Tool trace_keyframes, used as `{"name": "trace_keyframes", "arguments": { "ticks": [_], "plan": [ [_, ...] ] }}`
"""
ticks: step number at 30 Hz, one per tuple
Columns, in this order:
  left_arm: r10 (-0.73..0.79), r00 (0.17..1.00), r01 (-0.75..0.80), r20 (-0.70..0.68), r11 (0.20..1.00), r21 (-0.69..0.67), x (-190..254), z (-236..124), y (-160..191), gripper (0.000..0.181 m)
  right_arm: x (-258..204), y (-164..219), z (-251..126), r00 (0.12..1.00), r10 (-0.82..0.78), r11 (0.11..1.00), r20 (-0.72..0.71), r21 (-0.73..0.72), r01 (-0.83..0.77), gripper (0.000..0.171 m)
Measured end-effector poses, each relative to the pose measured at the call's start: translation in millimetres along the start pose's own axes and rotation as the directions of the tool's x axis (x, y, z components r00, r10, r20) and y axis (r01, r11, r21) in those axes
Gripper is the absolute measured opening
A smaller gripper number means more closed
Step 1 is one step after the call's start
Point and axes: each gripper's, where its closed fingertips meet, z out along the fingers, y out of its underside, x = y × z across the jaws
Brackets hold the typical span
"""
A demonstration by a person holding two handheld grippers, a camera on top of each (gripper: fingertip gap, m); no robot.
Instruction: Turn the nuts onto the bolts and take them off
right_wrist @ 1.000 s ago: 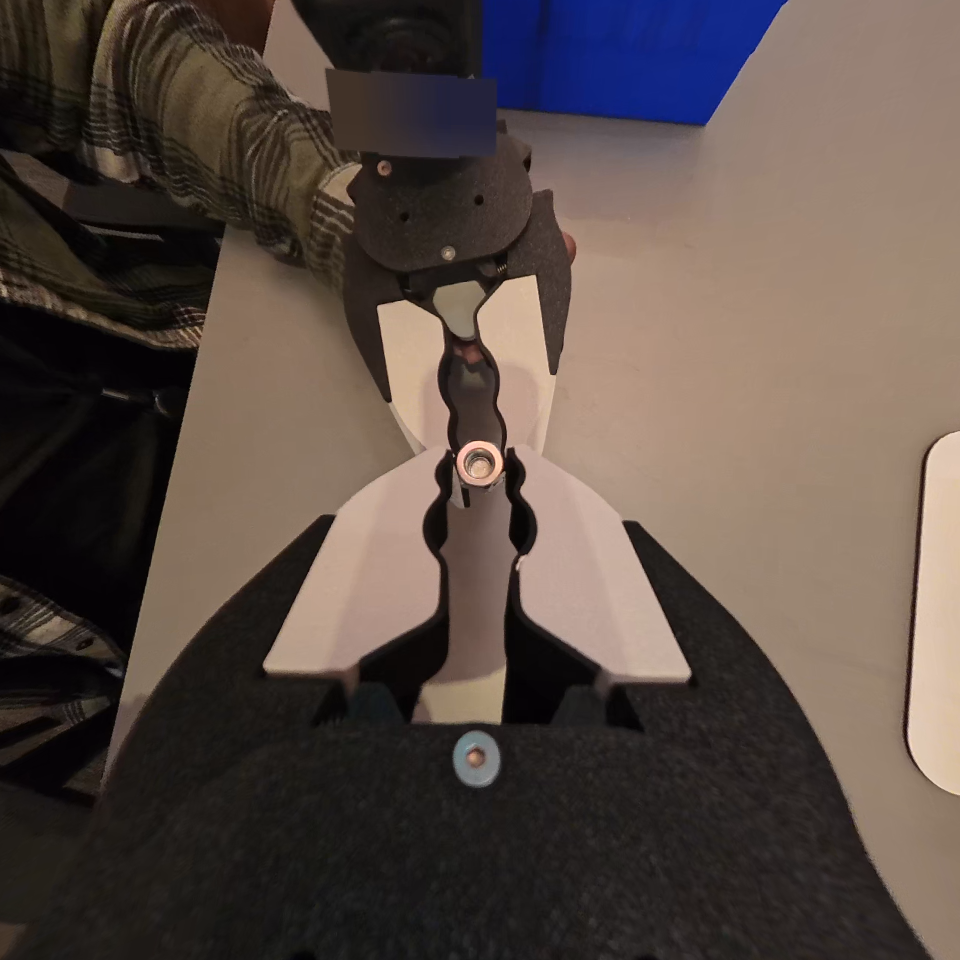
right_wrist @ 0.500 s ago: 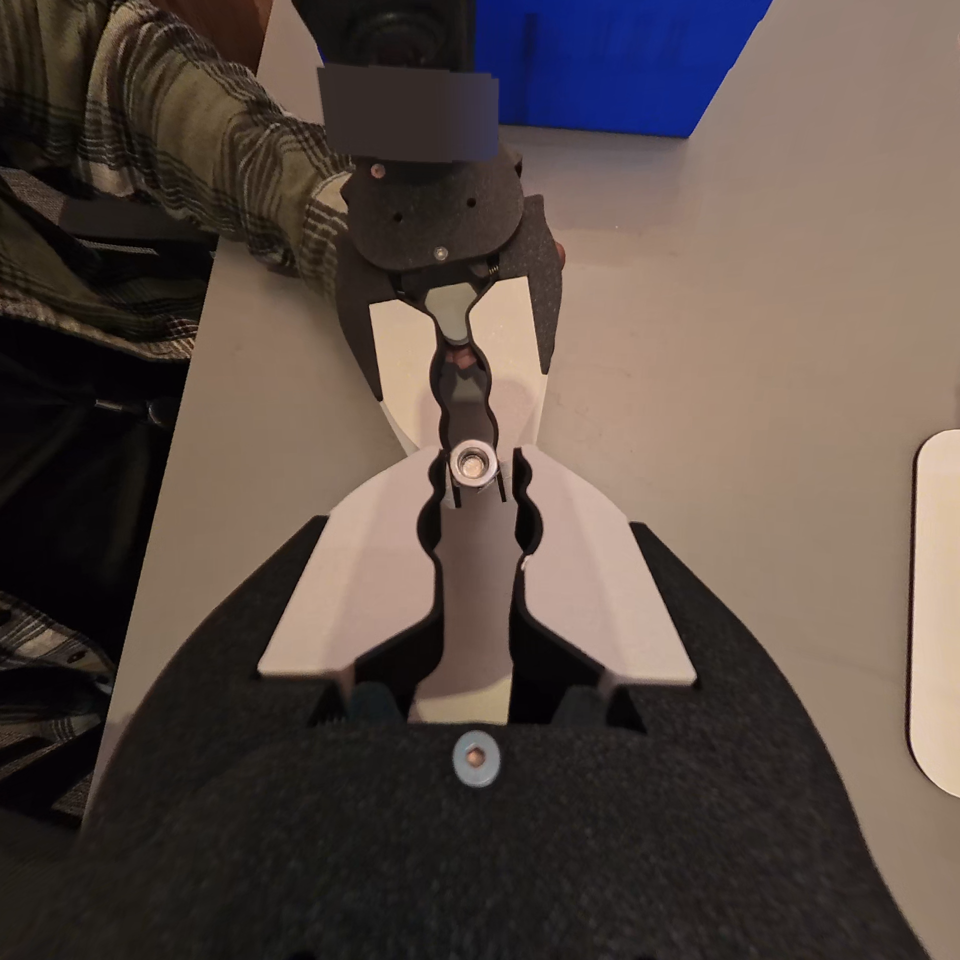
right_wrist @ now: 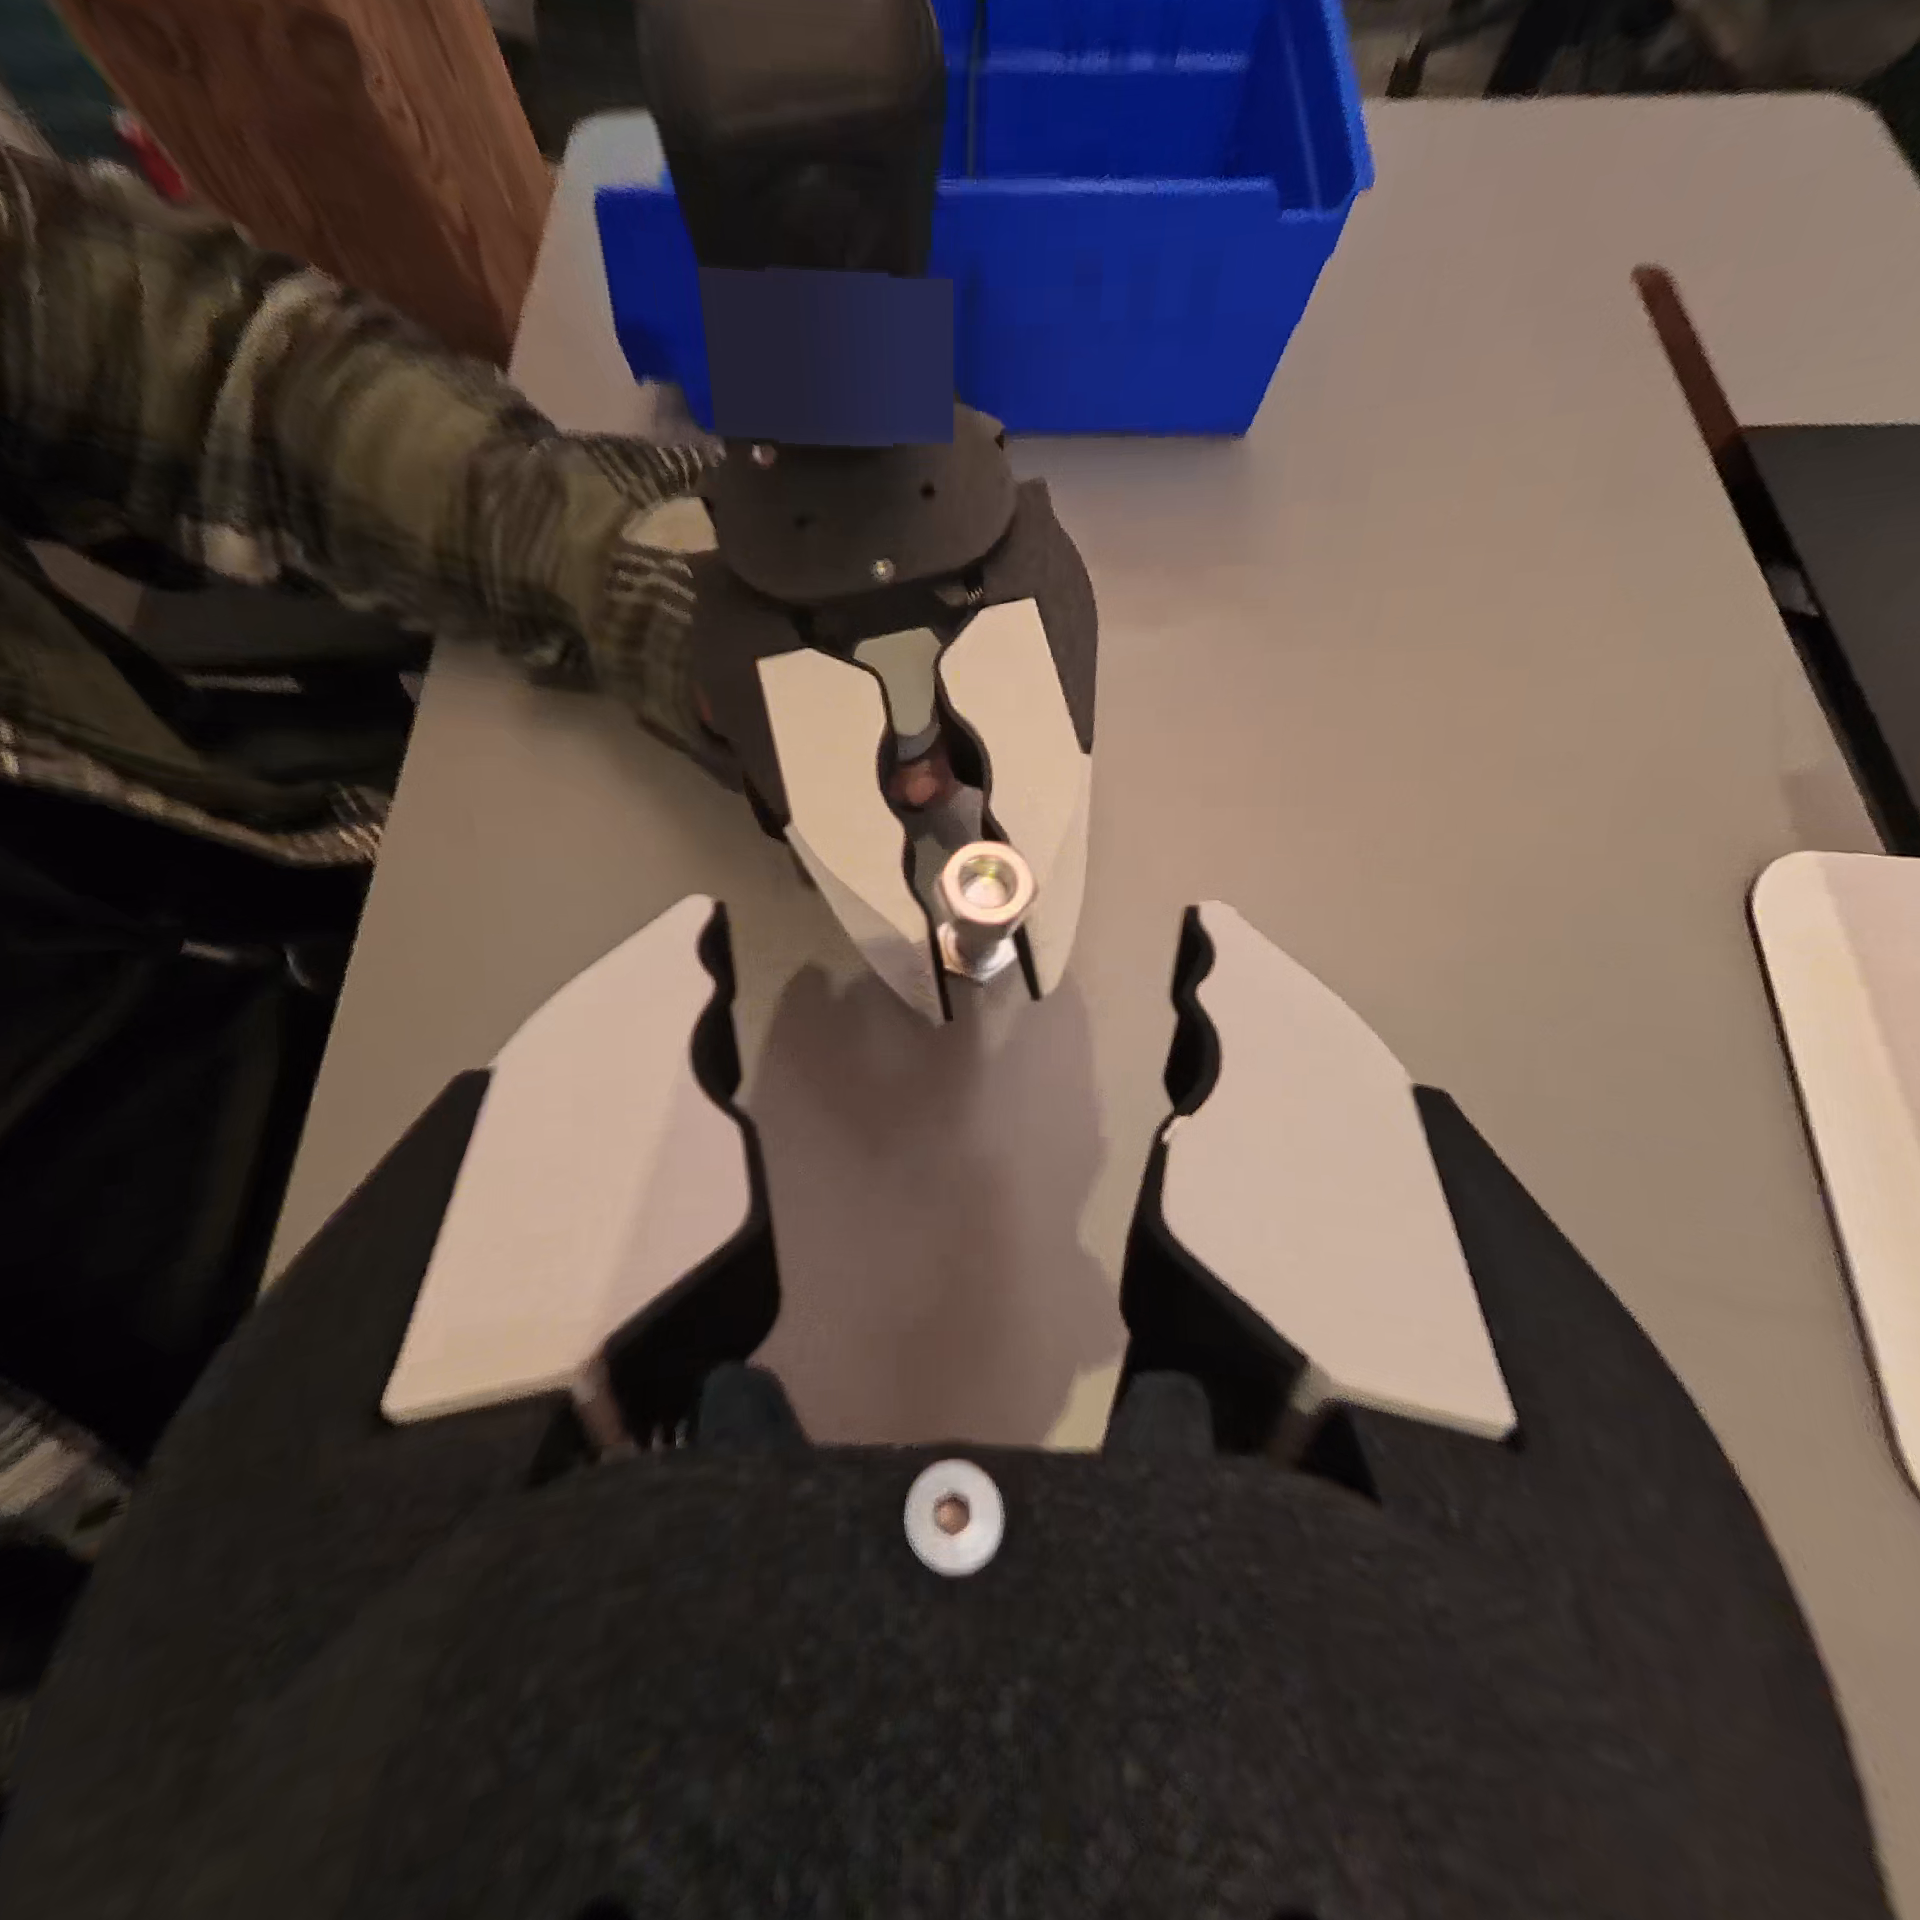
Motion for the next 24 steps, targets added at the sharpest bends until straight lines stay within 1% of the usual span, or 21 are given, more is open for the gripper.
{"name": "trace_keyframes", "arguments": {
  "ticks": [1,3,5,7,10,12,13,18,20,21,24],
  "plan": [
    [-0.007,1.000,0.007,-0.001,1.000,0.008,-0.5,-0.6,-1.0,0.019,-1.2,1.1,0.6,1.000,0.016,1.000,-0.007,0.027,-0.016,0.086],
    [-0.013,1.000,0.013,-0.003,1.000,0.015,-0.8,-1.4,-2.2,0.019,-3.5,1.8,2.2,0.999,0.037,0.996,-0.011,0.082,-0.036,0.091],
    [-0.005,1.000,0.005,0.003,1.000,0.010,-1.0,-1.4,-1.9,0.019,-3.7,-2.0,2.2,0.998,0.051,0.989,-0.022,0.141,-0.048,0.095],
    [0.005,1.000,-0.005,0.006,1.000,0.002,-0.3,-0.8,-1.2,0.019,-1.3,-8.8,-1.4,0.998,0.032,0.981,-0.054,0.193,-0.021,0.095],
    [0.019,1.000,-0.019,0.004,1.000,-0.004,1.3,0.1,-0.6,0.019,0.4,-15.4,-6.6,0.997,-0.017,0.977,-0.079,0.209,0.034,0.084],
    [0.024,1.000,-0.024,-0.003,1.000,-0.004,2.6,0.8,-0.4,0.019,0.4,-17.9,-8.3,0.996,-0.048,0.977,-0.074,0.206,0.063,0.069],
    [0.025,1.000,-0.025,-0.005,1.000,-0.006,3.0,1.0,-0.2,0.019,-0.6,-18.2,-8.0,0.996,-0.059,0.977,-0.062,0.200,0.071,0.064],
    [0.040,0.999,-0.040,-0.011,0.999,-0.018,4.9,2.3,1.4,0.019,-1.5,-6.7,0.6,0.995,-0.095,0.991,0.010,0.092,0.094,0.040],
    [0.046,0.999,-0.046,-0.012,0.999,-0.018,5.8,2.5,1.2,0.019,-0.1,-2.5,4.2,0.996,-0.089,0.994,0.026,0.067,0.088,0.037],
    [0.049,0.999,-0.050,-0.011,0.999,-0.018,5.9,2.4,1.0,0.019,-0.5,-1.7,5.4,0.996,-0.087,0.994,0.038,0.068,0.084,0.032],
    [0.050,0.999,-0.050,-0.011,0.999,-0.016,6.1,2.4,0.6,0.018,-1.4,-1.0,8.0,0.996,-0.067,0.994,0.059,0.086,0.062,0.028]
  ]
}}
